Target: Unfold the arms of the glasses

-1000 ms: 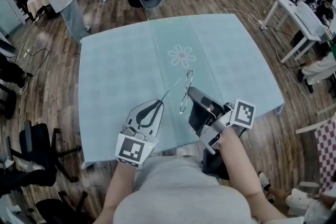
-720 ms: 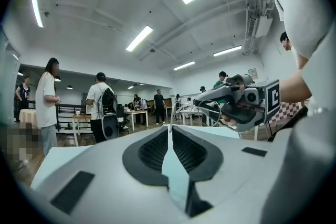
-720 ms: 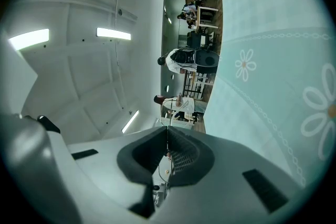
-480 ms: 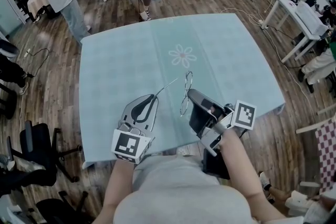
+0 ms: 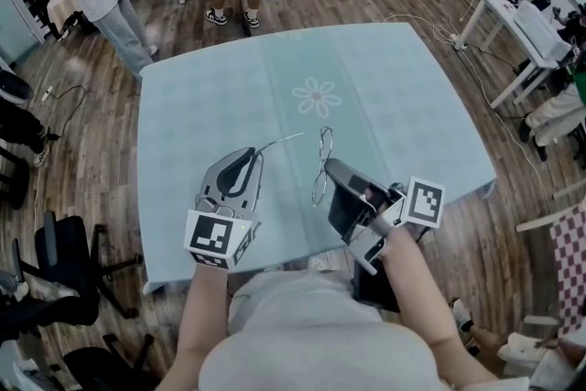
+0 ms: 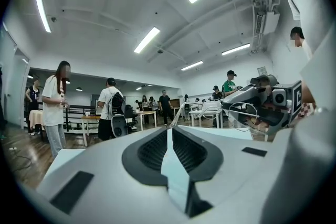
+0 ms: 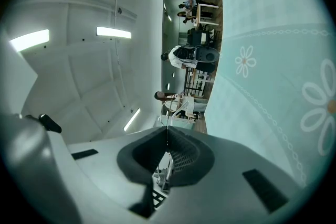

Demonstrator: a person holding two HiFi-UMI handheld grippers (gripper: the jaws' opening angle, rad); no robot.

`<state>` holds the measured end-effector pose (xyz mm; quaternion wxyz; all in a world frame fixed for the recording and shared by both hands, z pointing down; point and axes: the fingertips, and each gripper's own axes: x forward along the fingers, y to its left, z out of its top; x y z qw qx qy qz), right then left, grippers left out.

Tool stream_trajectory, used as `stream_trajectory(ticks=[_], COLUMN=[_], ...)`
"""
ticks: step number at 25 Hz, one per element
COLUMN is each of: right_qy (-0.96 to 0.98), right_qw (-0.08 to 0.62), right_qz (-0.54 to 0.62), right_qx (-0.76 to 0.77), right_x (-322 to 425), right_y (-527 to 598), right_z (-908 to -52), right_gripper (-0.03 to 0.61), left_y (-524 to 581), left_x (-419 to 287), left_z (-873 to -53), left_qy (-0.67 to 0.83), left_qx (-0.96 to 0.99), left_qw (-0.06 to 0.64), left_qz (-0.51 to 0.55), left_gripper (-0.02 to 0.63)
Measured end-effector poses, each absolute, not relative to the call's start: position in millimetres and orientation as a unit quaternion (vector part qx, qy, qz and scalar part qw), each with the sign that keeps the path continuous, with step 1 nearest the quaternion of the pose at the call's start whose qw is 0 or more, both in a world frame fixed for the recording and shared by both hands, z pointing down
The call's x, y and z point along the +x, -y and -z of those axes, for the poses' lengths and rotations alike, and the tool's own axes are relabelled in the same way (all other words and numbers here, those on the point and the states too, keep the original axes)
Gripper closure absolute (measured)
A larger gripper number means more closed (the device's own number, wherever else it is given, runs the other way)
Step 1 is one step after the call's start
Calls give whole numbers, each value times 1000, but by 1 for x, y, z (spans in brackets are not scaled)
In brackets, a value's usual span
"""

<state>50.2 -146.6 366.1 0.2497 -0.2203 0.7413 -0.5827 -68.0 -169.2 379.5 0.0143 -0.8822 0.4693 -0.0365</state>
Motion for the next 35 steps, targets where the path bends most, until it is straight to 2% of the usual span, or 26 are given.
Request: stream_trajectory(ticks=[12, 19, 35], right_qy=[-745, -747, -748], right_qw=[239, 229, 229], right_qz=[582, 583, 579], right_qx=[-223, -223, -230], right_x=[51, 49, 50], right_y=[139, 136, 135], right_z=[-368, -370, -370], right_gripper=[566, 566, 566], left_y=[188, 204, 215], left_x=[-71, -72, -67], left_z=[-375, -379, -384], left_qy=[-478, -468, -460], left_qx=[-877, -881, -883], left_qw=[-10, -62, -82], left_qz=[37, 33, 43], left_gripper=[591, 591, 591])
